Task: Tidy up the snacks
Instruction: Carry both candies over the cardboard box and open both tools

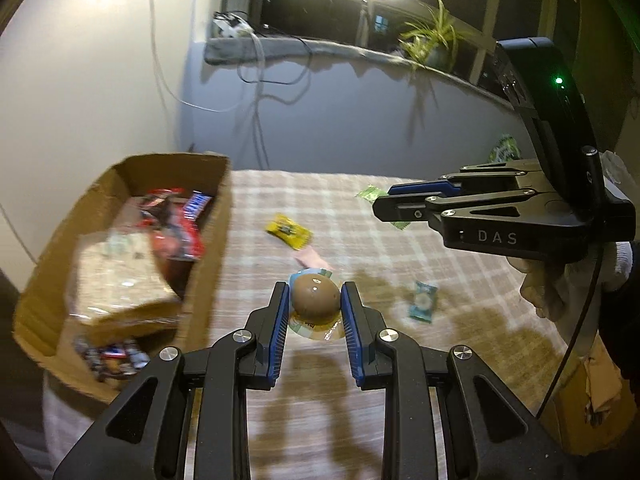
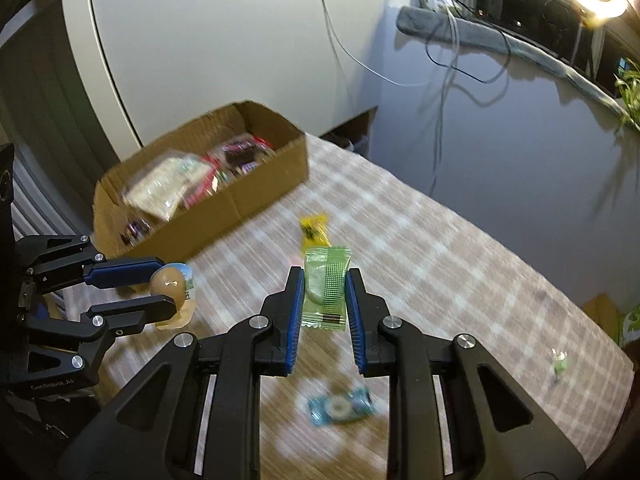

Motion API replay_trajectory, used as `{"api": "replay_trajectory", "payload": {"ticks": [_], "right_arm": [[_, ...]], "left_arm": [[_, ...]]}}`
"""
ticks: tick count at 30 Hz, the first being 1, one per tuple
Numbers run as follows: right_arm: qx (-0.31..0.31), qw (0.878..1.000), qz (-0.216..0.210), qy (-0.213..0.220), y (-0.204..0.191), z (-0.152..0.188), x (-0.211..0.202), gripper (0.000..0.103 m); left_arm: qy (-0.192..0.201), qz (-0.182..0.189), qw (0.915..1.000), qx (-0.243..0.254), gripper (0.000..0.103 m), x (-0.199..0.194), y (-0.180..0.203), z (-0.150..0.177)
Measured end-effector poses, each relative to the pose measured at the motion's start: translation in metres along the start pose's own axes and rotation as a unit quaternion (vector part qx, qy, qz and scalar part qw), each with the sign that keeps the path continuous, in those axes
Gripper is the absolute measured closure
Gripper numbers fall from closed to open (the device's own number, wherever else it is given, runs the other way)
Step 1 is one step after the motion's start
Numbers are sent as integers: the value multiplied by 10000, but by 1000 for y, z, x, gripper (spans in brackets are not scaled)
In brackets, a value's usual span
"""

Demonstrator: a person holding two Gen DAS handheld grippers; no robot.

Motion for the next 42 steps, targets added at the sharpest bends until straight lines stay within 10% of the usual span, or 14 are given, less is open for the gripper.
{"api": "replay_trajectory", "payload": {"ticks": [24,42], "right_arm": [[-374,9979,-527,89,-80,-85,67,81],[-400,9966,-726,-24,-97,-99,91,81]], "left_arm": [[392,-911,9919,-795,79,-55,-127,4],[411,-1200,9883,-843,77,-59,-144,2]]}}
Point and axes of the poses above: each gripper's, at about its wrist camera, not at the fingertips, and x roughly the way its jaws point, y to its right, z to its underside, the point moved 4 cm from there along x, roughly the way its jaws point, and after that the axes turned 7 degrees about z, right-handed, at the moved point
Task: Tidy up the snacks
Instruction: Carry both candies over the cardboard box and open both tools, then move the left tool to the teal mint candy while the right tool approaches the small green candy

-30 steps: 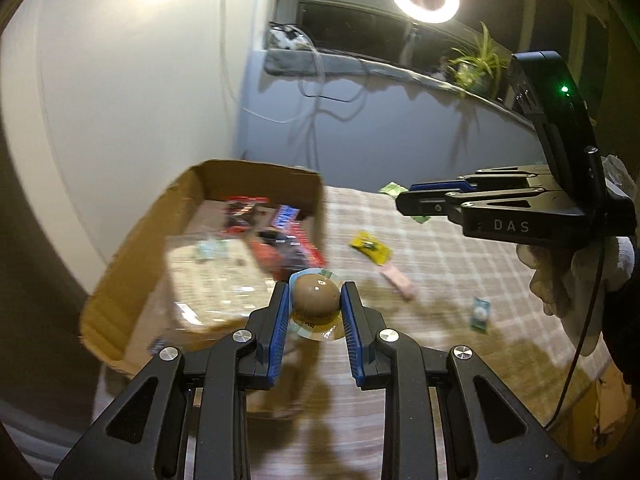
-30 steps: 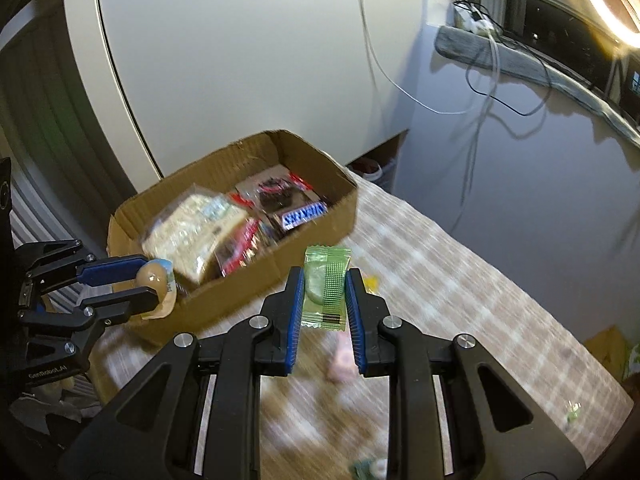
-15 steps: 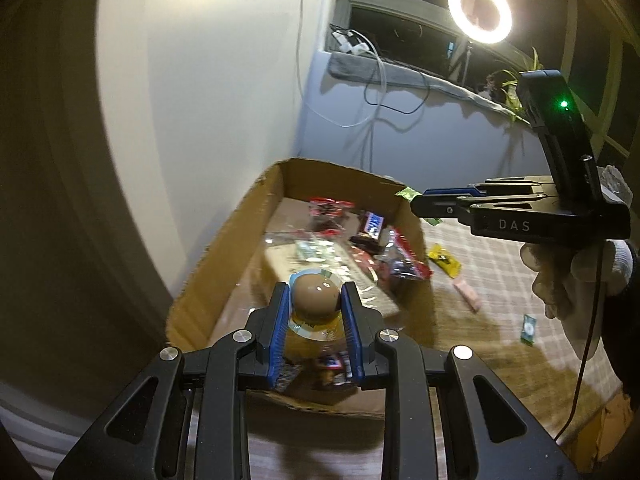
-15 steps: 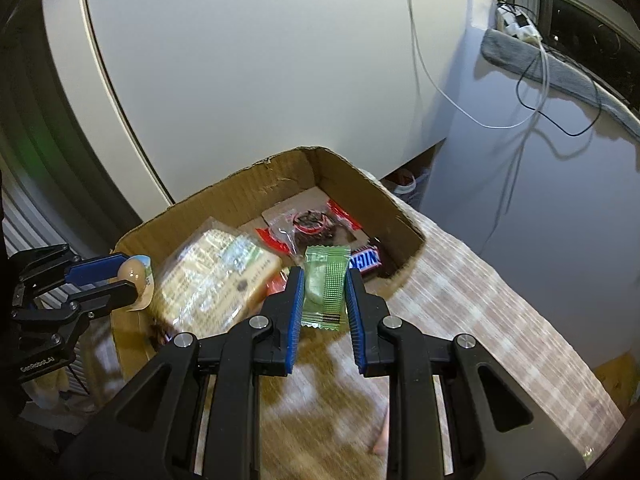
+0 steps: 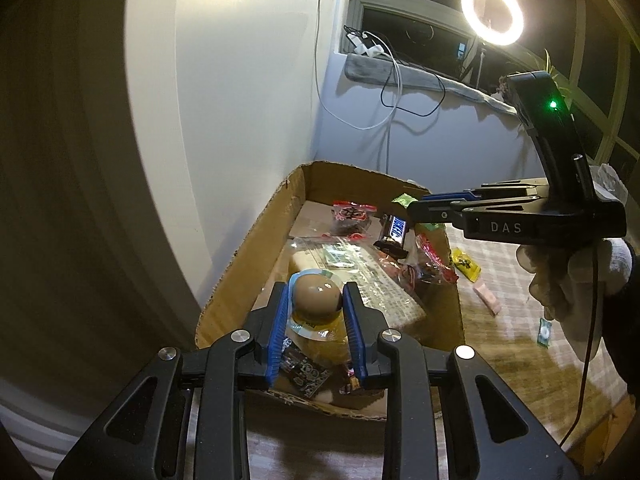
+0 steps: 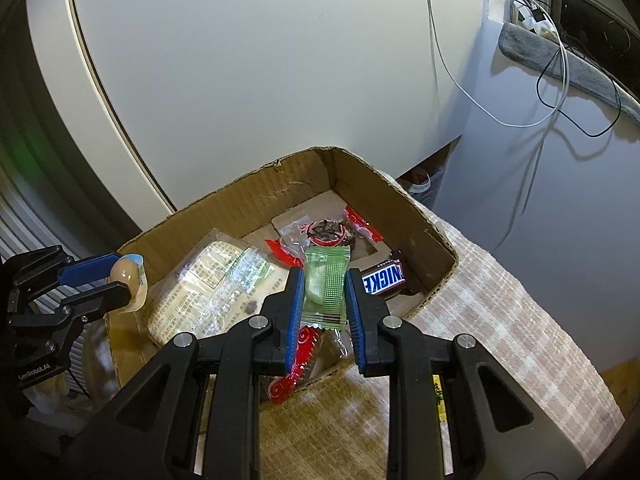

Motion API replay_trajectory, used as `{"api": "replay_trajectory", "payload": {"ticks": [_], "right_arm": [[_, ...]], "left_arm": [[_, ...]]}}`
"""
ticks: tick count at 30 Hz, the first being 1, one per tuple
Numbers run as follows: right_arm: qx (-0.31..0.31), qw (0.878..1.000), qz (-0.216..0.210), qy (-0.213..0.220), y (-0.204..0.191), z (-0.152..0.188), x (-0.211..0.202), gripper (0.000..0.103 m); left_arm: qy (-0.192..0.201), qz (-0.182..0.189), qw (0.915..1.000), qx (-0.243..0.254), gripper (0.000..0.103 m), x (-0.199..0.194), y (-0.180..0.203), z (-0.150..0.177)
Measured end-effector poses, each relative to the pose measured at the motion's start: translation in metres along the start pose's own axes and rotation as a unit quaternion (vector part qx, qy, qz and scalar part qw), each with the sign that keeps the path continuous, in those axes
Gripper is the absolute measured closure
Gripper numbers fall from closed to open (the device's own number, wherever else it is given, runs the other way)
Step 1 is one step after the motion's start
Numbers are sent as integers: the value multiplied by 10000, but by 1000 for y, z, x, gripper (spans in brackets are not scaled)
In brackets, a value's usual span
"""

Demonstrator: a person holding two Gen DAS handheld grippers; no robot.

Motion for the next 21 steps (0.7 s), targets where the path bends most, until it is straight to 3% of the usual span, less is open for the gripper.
{"api": "replay_trajectory", "payload": {"ticks": [5,7,10,15,21], "right_arm": [[-43,10000,40,30,-3,-2,-2,75],[-54,9999,57,72,-4,-2,-4,54],[-54,9998,100,153,-4,-3,-8,41],[-29,9997,141,187,-1,-1,-14,29],[-3,9995,250,181,10,9,-26,28]], "left_arm": [[36,-32,10000,-9,75,-1,1,-1],[56,-58,10000,-23,59,-3,1,0],[94,-69,9999,-35,56,-4,0,-1],[113,-76,9999,-25,56,-5,2,-2],[162,-39,9999,5,56,-7,9,-5]]}}
Point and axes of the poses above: each gripper's, at about its wrist camera, not at the fingertips, and x roughly the way its jaws point, y to its right, z to its underside, the point moved 4 cm from there along x, roughly the way its jaws point, and after that the axes turned 7 degrees about z, right-handed, at the moved point
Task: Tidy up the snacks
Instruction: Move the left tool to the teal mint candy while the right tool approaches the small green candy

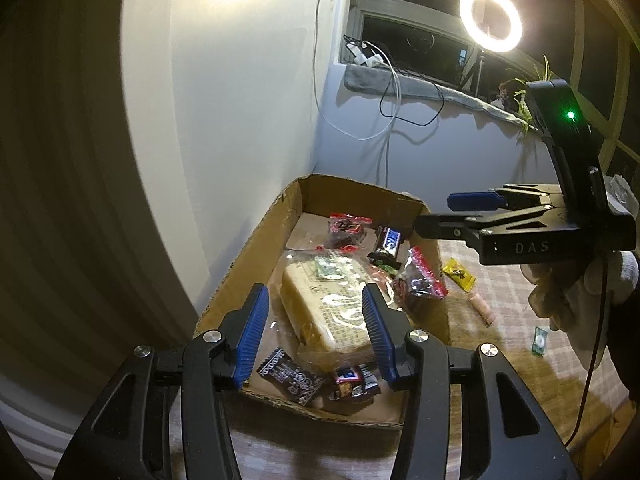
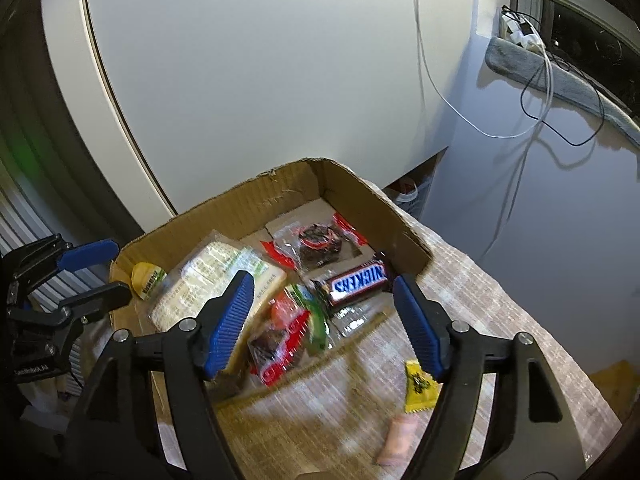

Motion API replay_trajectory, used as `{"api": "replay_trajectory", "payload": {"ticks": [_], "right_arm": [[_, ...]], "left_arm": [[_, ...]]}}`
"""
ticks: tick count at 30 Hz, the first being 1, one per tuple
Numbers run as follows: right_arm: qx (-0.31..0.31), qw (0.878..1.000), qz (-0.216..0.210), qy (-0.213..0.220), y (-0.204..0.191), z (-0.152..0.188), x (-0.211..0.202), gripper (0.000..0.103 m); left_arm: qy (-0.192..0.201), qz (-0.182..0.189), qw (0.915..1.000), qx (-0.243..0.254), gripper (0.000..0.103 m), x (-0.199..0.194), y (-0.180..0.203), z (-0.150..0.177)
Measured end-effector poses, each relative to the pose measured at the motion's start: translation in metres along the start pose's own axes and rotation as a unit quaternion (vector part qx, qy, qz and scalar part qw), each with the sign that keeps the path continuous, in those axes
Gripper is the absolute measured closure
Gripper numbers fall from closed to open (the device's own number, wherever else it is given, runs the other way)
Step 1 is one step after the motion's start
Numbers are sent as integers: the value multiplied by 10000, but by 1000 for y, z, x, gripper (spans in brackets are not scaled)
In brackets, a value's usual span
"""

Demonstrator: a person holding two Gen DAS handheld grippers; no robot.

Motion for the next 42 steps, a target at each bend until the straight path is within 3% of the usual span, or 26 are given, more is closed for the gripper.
{"api": "replay_trajectory", "payload": {"ticks": [11,23,42], "right_arm": [[419,9988,245,-37,55,37,-37,28],[933,9926,741,-214,130,113,-84,28],[1845,9708,1447,-512,246,220,-112,28]], "left_arm": [[9,302,9992,246,56,0,41,-2],[-236,838,9943,617,56,25,111,5],[-1192,1770,9698,1185,58,77,227,56]]}}
Point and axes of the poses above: each gripper's, at about its wrist camera, not at the fingertips, and x roughly the way its jaws point, y to its right, z to its underside, the point moved 4 cm from there along x, roughly the way its jaws point, and after that the axes turned 7 degrees about z, right-handed, at the moved point
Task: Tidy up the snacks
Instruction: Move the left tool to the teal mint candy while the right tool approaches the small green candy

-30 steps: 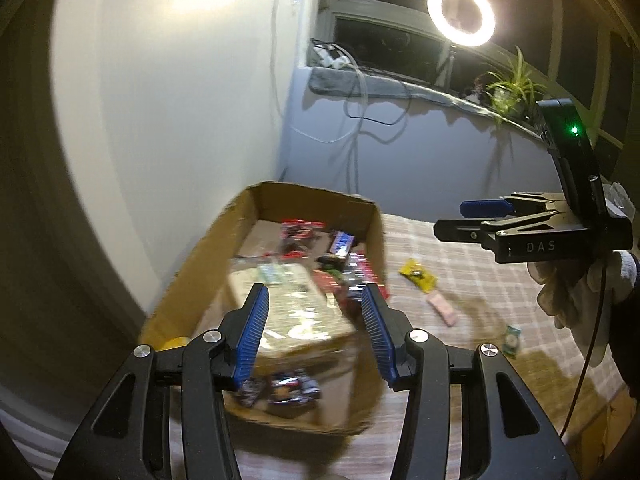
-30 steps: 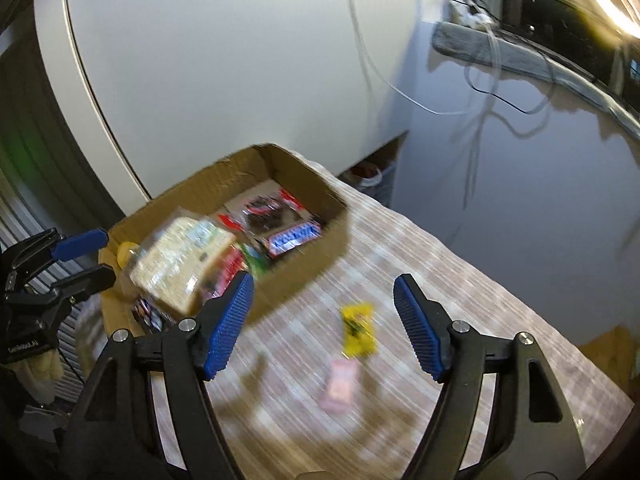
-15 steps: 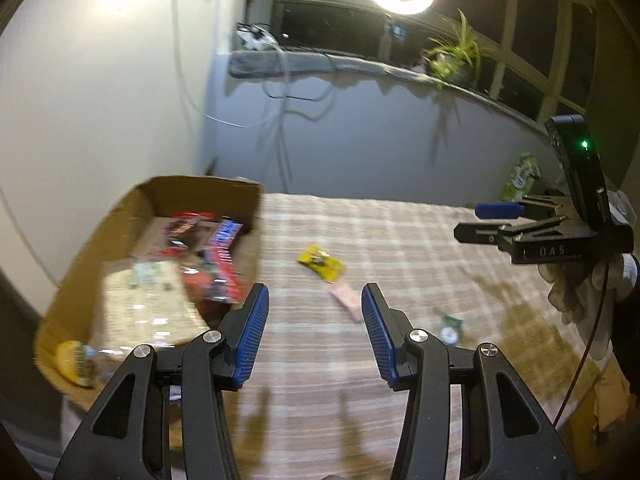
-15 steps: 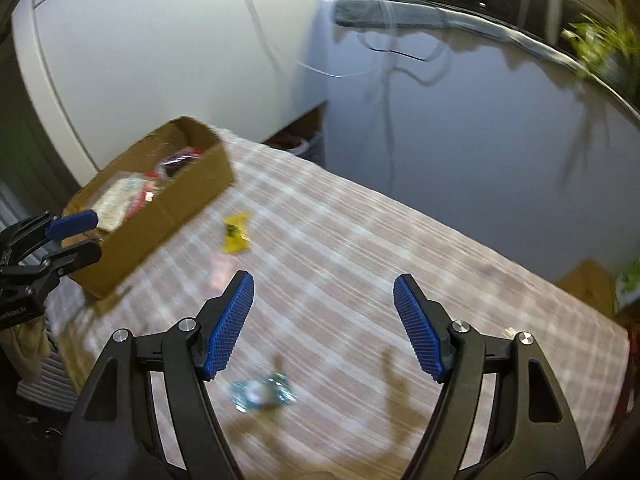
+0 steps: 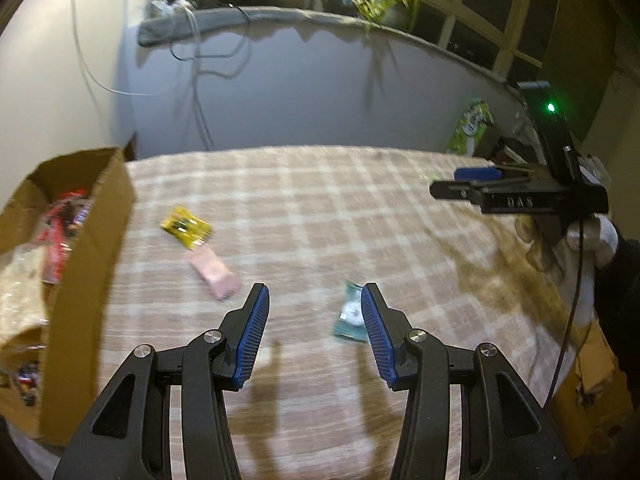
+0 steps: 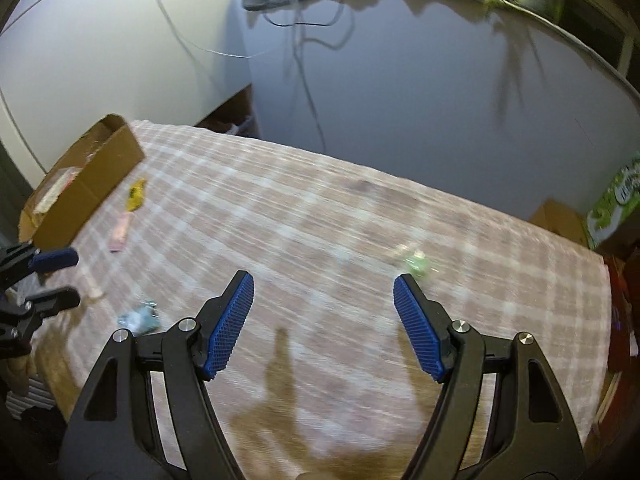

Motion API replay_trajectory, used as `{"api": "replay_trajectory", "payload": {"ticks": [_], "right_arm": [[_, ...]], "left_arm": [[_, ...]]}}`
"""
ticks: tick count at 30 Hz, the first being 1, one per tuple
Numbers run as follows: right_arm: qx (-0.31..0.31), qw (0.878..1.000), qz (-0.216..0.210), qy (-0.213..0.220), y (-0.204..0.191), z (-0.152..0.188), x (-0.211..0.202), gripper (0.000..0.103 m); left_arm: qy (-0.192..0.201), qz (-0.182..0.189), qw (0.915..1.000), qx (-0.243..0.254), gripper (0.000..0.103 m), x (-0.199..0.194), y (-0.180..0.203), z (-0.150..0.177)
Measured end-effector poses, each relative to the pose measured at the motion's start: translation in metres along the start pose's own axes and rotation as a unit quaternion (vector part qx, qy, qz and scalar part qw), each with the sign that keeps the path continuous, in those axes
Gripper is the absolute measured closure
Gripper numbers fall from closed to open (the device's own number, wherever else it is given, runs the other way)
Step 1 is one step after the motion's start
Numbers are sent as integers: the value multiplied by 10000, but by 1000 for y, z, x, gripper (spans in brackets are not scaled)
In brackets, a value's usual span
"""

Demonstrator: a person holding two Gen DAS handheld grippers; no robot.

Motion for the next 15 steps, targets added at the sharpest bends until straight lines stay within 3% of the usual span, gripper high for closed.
{"api": "replay_trajectory", "payload": {"ticks": [8,12,15], "right_arm": [[160,9997,170,-59,38,2,20,28],[51,9997,191,-108,40,-2,32,39],[-15,9997,221,-129,40,-5,42,40]], "left_arm": [[-373,132,9992,18,63,24,11,8],[-515,183,9985,67,63,34,15,9],[-609,161,9979,131,63,41,16,10]]}}
Point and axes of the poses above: each gripper's, at about its wrist camera, not at the fingertips, and x roughly the way its jaws point, y to its right, z to its underside, the point moved 4 cm from there along x, roughly the way its jaws point, and after that the axes turned 7 degrees about z, right-handed, at the moved point
